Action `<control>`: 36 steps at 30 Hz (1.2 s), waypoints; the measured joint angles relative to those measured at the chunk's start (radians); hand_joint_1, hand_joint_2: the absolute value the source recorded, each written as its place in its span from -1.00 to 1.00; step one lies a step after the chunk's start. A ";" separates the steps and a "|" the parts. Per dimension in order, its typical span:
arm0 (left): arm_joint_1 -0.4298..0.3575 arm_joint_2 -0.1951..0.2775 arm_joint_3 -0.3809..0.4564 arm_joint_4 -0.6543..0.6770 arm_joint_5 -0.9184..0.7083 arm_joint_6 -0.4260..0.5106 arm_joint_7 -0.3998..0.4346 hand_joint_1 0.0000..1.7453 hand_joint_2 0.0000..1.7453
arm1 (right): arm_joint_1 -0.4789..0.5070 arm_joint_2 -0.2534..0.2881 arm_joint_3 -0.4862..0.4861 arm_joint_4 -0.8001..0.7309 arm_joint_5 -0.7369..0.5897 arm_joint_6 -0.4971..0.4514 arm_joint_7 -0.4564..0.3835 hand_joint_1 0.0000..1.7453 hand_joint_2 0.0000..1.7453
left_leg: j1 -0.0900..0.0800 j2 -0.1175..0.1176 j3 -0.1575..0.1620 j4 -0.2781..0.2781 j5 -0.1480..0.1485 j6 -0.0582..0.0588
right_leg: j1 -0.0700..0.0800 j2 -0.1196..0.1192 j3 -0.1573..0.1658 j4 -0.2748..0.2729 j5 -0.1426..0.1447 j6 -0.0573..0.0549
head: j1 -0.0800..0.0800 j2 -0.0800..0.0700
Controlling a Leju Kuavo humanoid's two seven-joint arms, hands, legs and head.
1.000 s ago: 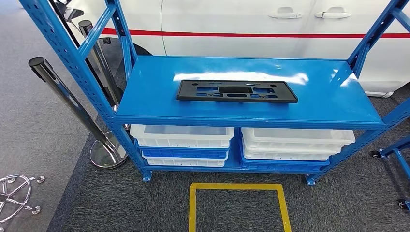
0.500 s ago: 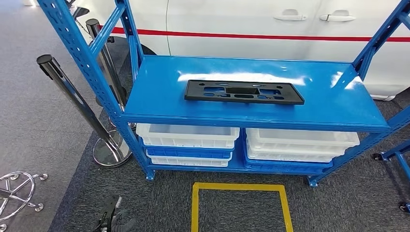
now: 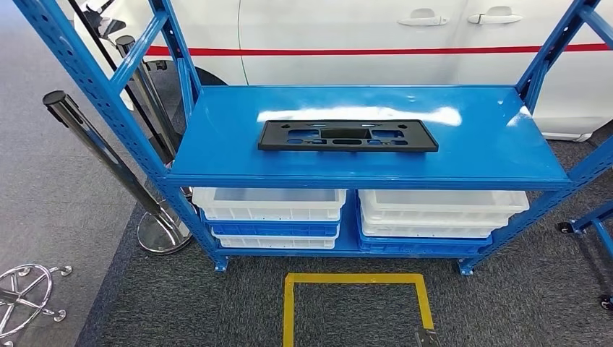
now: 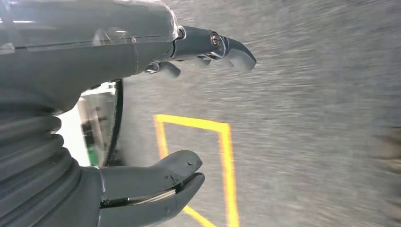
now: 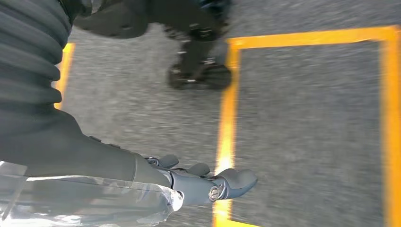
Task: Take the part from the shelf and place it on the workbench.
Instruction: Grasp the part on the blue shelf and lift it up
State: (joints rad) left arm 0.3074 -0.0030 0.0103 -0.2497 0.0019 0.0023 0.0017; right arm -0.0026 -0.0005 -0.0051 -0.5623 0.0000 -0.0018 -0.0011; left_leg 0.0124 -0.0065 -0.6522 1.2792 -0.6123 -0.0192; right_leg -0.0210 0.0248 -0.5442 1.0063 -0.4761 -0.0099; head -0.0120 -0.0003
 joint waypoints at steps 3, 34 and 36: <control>-0.031 0.002 0.000 -0.009 0.000 0.000 -0.002 -1.00 1.00 | 0.028 0.001 0.000 0.013 0.000 0.000 0.002 -1.00 1.00 | -0.001 0.001 0.100 -0.206 0.100 0.008 | 0.001 -0.006 0.004 0.001 -0.004 0.008 | 0.000 0.000; -0.251 -0.096 0.304 -0.405 -0.304 -0.072 -0.140 -1.00 1.00 | 0.153 0.014 -0.150 0.258 0.139 -0.062 -0.083 -1.00 1.00 | 0.000 0.001 0.105 -0.224 0.110 0.012 | 0.009 -0.029 0.010 0.002 -0.011 0.004 | 0.000 0.000; -0.238 -0.108 0.337 -0.399 -0.336 -0.081 -0.155 -1.00 1.00 | 0.130 0.015 -0.167 0.234 0.154 -0.071 -0.092 -1.00 1.00 | -0.003 0.001 0.123 -0.271 0.121 0.024 | 0.012 -0.028 0.010 0.004 -0.013 0.015 | 0.001 0.000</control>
State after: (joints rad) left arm 0.0698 -0.1107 0.3476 -0.6491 -0.3336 -0.0785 -0.1536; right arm 0.1269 0.0144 -0.1719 -0.3287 0.1542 -0.0727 -0.0930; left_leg 0.0091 -0.0059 -0.5292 1.0081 -0.4908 0.0046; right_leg -0.0092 -0.0032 -0.5339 1.0100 -0.4887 0.0052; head -0.0112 -0.0004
